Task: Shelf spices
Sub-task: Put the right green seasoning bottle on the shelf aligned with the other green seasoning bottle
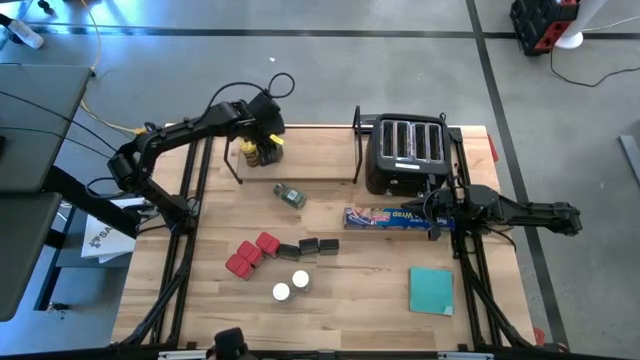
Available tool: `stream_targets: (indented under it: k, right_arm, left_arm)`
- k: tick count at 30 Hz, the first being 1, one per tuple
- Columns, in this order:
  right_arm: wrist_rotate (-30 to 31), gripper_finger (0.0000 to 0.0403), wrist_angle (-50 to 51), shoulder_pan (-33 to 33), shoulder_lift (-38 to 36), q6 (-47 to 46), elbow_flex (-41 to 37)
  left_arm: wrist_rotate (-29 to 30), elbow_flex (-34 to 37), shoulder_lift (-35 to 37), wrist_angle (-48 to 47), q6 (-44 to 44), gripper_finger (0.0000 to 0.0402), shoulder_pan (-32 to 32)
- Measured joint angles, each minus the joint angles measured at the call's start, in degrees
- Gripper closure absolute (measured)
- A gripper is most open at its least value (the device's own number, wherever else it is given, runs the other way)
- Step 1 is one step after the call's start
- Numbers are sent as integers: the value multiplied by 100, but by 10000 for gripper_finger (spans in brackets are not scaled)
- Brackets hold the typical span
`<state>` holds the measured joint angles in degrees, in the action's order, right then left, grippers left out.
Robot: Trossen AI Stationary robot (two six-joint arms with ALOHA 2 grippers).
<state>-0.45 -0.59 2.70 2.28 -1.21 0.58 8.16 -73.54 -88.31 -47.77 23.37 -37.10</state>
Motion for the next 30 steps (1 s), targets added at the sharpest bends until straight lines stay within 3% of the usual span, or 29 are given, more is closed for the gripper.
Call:
stream_targets:
  k: [12, 26, 30]
  right_arm:
    - [0, 403, 1, 0, 0, 0, 0]
    - [0, 403, -1, 2, 0, 0, 2]
    - [2, 403, -1, 2, 0, 0, 0]
  left_arm:
    - [427, 0, 2, 72, -341, 265, -116]
    - [702, -26, 194, 122, -680, 273, -17]
    - [436, -101, 338, 99, -864, 273, 92]
